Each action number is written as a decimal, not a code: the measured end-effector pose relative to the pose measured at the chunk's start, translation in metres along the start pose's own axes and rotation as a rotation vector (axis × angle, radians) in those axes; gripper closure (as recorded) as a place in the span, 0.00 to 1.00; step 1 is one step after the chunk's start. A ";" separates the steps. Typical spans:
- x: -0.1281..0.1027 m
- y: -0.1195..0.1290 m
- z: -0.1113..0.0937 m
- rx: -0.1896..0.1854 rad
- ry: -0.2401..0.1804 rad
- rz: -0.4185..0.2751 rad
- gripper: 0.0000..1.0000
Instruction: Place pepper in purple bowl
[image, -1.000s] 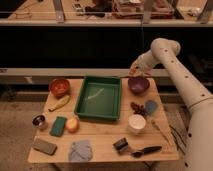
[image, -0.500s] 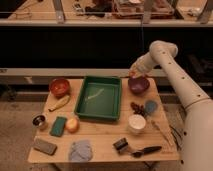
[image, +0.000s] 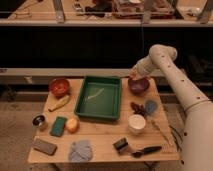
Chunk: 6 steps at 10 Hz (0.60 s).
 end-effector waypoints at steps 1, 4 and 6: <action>0.003 0.003 0.002 0.013 0.004 0.009 1.00; 0.006 0.006 0.006 0.081 0.004 0.017 1.00; 0.008 0.006 0.009 0.106 -0.001 0.017 1.00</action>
